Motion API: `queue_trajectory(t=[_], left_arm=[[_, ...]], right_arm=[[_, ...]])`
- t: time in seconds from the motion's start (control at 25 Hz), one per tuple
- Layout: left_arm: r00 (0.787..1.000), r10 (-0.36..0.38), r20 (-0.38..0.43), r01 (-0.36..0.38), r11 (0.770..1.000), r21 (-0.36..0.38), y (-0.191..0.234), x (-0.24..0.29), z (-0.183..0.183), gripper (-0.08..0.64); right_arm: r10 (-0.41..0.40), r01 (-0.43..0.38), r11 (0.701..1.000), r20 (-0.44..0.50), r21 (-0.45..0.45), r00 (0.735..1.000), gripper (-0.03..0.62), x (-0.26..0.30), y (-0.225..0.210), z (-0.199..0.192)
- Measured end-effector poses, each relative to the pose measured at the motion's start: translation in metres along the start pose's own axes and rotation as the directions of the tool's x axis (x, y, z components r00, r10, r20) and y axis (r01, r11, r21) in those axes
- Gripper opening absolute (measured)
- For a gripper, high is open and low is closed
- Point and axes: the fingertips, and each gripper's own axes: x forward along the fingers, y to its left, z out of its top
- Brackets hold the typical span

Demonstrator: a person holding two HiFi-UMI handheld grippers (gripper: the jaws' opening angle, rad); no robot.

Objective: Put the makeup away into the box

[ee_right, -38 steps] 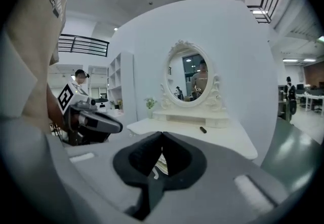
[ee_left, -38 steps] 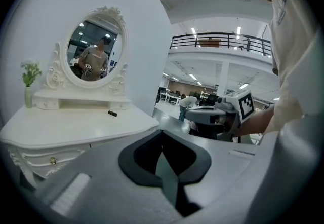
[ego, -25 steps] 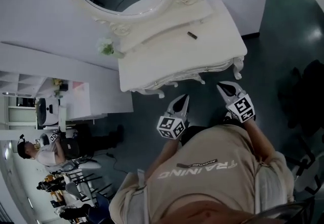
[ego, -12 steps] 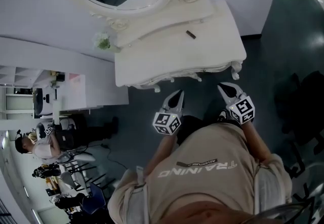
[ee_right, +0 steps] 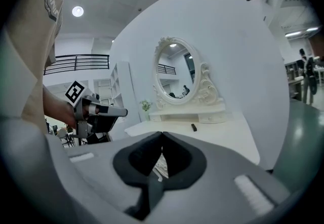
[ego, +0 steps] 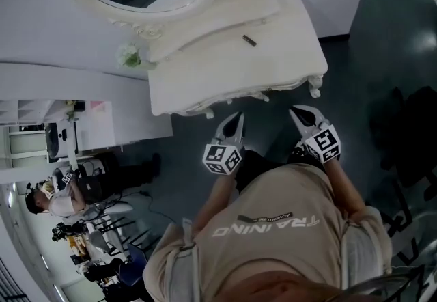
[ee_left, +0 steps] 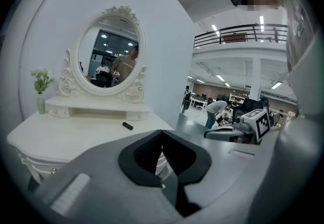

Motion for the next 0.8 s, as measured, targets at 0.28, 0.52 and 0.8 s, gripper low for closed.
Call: queue_trajectory(t=[0.28,0.52,0.8], left_arm=[[1.0,0.013,0.013,-0.014,0.994,0.113,0.001,-0.004,0.007,0.006],[1.0,0.026,-0.014,-0.025,0.997,0.077,0.01,-0.011,-0.011,0.006],[0.999,0.033,0.005,-0.033,0.996,0.082,0.014,-0.004,-0.009,0.006]], right_arm=[[-0.031,0.031,0.999,0.039,-0.018,0.999,0.003,0.009,0.0,0.011],[0.022,-0.02,0.998,0.035,-0.064,0.999,0.003,0.022,0.018,0.018],[0.058,-0.058,0.993,-0.001,-0.106,0.998,0.003,0.026,0.025,0.012]])
